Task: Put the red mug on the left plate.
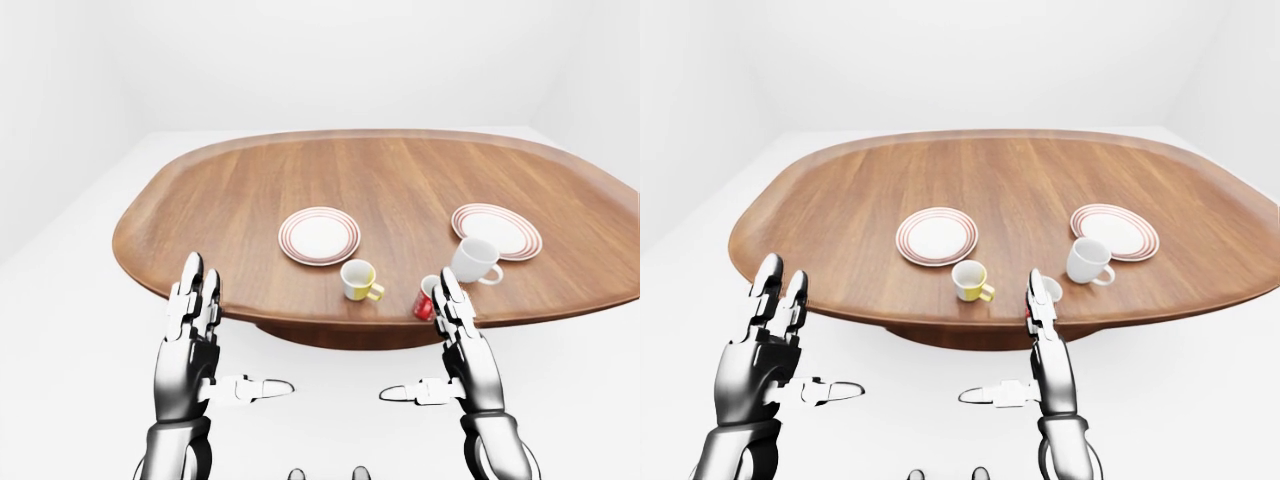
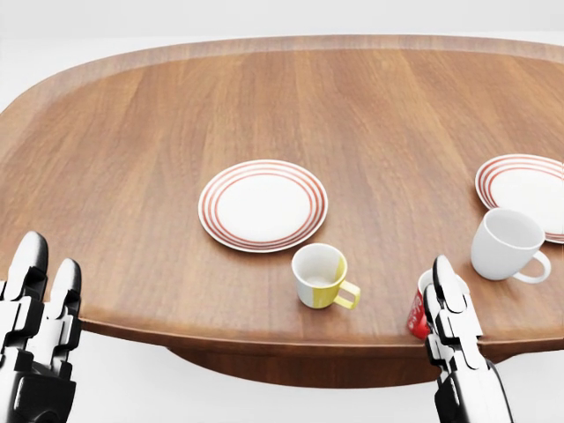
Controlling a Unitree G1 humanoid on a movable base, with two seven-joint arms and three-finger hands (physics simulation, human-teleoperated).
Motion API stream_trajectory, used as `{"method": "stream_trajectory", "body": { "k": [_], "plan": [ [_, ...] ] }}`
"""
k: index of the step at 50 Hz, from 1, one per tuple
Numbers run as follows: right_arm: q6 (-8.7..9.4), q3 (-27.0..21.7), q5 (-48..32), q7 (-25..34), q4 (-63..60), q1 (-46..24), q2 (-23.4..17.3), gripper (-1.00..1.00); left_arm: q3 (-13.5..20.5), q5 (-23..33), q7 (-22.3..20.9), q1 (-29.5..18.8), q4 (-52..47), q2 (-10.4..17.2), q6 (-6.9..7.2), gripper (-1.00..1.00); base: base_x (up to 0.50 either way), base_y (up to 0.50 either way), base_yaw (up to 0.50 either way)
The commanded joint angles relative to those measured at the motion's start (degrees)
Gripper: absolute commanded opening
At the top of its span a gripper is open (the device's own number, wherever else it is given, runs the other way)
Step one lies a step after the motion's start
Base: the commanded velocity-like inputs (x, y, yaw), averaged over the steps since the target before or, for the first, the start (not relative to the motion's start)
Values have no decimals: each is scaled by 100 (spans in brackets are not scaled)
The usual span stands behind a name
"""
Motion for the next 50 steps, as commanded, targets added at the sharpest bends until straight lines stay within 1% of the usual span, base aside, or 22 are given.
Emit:
{"method": "stream_trajectory", "body": {
  "k": [1,11,20,30,31,40,50],
  "plan": [
    [0,3,-19,-7,11,-7,-2,100,-11,0,4,6,6,6,0,100,10,50,0],
    [0,-27,-13,-41,101,-45,18,100,-8,-6,-6,16,9,8,0,100,12,48,0],
    [0,-195,254,-102,101,-89,112,100,-8,-3,-6,17,-2,5,0,100,5,2,0],
    [0,-173,310,47,44,-133,85,100,-5,-9,-7,15,-6,6,0,100,0,0,0],
    [0,-121,298,127,38,-130,55,100,-1,-13,-6,7,-7,7,0,100,50,0,0],
    [0,-117,202,116,29,-153,59,100,3,-11,-8,-6,7,5,0,100,50,1,0],
    [0,-98,214,141,23,-132,47,100,8,-8,-10,-23,35,2,0,100,50,16,0]
  ]
}}
